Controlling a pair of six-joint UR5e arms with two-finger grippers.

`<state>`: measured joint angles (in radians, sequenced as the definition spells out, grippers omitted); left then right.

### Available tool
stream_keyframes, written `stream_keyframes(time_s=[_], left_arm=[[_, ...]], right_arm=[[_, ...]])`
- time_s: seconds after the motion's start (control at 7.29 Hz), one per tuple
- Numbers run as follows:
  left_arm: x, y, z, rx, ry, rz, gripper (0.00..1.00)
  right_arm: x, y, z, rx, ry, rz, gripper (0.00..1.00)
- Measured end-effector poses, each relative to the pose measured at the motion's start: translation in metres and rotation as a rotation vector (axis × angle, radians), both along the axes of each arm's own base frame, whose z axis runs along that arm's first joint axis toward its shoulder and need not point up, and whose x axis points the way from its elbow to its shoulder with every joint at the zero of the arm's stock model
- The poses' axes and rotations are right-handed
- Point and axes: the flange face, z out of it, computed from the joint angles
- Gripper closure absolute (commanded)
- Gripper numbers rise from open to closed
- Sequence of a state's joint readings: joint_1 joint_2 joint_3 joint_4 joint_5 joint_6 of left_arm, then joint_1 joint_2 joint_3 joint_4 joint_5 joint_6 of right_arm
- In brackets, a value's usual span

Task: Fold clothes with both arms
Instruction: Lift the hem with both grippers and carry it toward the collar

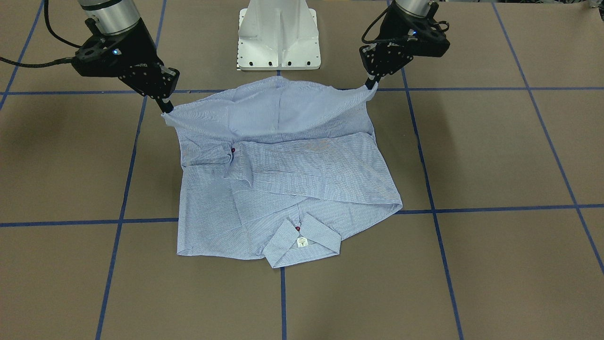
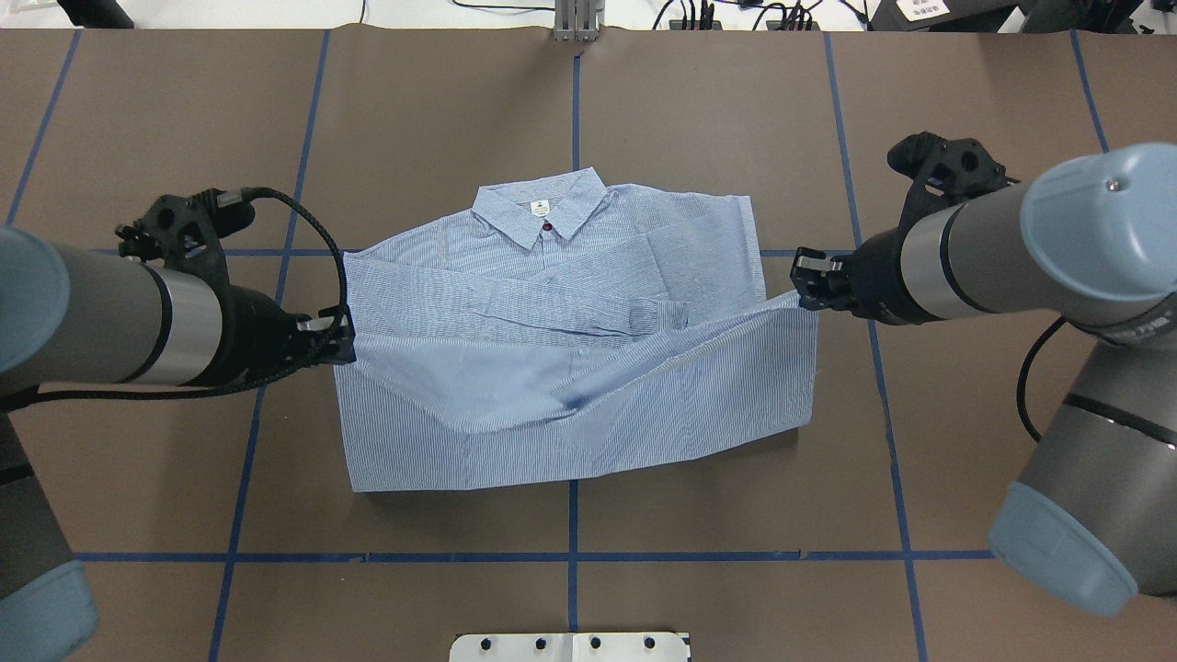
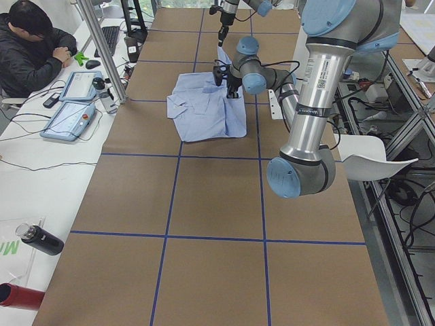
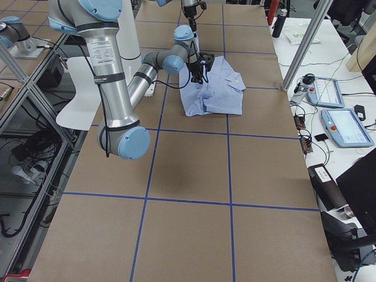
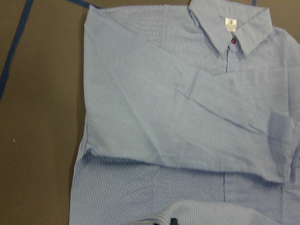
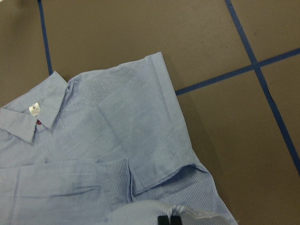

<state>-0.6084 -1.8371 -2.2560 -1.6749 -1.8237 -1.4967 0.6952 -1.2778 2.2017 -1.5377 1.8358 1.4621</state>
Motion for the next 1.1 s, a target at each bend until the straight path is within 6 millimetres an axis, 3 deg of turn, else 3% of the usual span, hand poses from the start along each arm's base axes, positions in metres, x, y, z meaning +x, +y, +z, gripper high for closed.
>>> stream_keyframes(time_s=[0.27, 0.41, 0.69, 0.96, 1.1], left_arm=[[-0.012, -0.027, -0.002, 0.016, -0.019, -0.052, 1.0], [0.0, -0.044, 0.004, 0.008, -0.043, -0.064, 1.0], [0.043, -0.087, 0.025, 0.035, -0.141, -0.059, 1.0], [0.086, -0.123, 0.064, 0.081, -0.212, -0.022, 1.0], [0.105, -0.139, 0.084, 0.091, -0.227, -0.01, 1.0]], right_arm=[[0.01, -0.028, -0.02, 0.007, -0.001, 0.047, 1.0], [0.001, -0.044, -0.024, 0.009, 0.015, 0.053, 1.0], [-0.034, -0.085, -0.011, 0.021, 0.097, 0.021, 1.0], [-0.077, -0.126, 0.011, 0.008, 0.177, -0.016, 1.0], [-0.096, -0.144, 0.032, 0.01, 0.198, -0.03, 1.0]])
